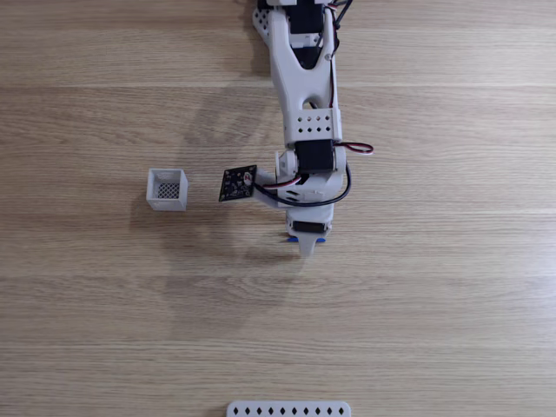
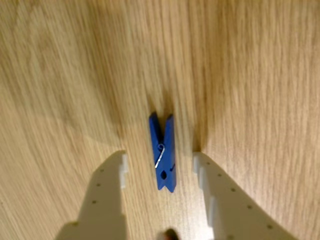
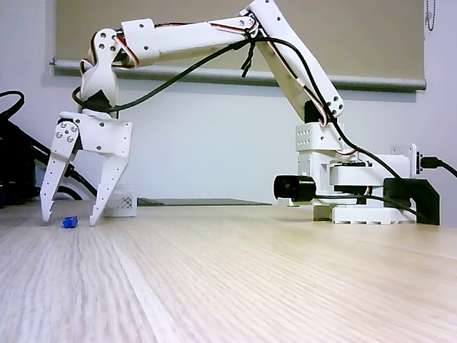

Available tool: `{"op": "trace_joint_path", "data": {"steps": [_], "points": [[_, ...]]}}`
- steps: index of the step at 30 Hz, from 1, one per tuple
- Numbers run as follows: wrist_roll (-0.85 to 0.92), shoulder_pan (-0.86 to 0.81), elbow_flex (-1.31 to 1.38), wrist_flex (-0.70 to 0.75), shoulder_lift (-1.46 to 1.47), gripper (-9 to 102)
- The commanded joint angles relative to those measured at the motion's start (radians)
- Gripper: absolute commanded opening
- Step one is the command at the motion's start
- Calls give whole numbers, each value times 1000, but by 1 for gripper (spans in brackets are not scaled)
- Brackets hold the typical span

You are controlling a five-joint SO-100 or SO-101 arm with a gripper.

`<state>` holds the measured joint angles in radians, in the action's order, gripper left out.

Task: Grasp a peg and put it in the crate.

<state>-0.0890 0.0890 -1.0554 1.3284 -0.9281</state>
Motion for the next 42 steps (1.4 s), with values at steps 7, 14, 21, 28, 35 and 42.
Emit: {"op": "trace_joint_path", "data": {"steps": [7,14,21,28,35,42], "points": [[-8,-12,43,23,-12,-1],[14,-12,-18,-51,-98,0],[344,-21,-476,-442,-408,0],[885,-133,-1094,-923,-871,-1],[1351,-341,-1640,-1384,-1193,-1],[1701,-509,-1720,-1839,-1177,0]]}}
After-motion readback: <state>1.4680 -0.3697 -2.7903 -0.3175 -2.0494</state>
